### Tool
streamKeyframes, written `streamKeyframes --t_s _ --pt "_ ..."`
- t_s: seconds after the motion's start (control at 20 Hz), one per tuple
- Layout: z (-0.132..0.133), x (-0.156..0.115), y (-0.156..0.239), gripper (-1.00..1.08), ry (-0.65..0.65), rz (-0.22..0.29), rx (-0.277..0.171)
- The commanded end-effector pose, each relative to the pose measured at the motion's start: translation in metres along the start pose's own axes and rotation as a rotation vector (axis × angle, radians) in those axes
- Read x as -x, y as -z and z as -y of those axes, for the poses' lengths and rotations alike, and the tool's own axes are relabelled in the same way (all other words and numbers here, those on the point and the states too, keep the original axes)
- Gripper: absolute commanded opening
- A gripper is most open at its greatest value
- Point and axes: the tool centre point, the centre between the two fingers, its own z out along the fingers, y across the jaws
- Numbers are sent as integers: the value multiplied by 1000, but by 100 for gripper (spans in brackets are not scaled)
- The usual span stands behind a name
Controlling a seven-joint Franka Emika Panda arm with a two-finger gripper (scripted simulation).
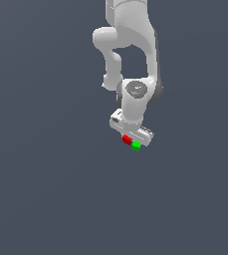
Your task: Stack the red cube on top of the green cube.
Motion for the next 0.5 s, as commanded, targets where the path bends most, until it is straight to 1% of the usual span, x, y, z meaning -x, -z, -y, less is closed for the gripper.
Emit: streamKeyframes --t_s 0.0,0.25,0.45 --pt "16 10 -5 -100 -2 -1 -1" --pt "37 22 -11 -100 -2 0 0" --pt "42 24 -13 -100 -2 -1 0"
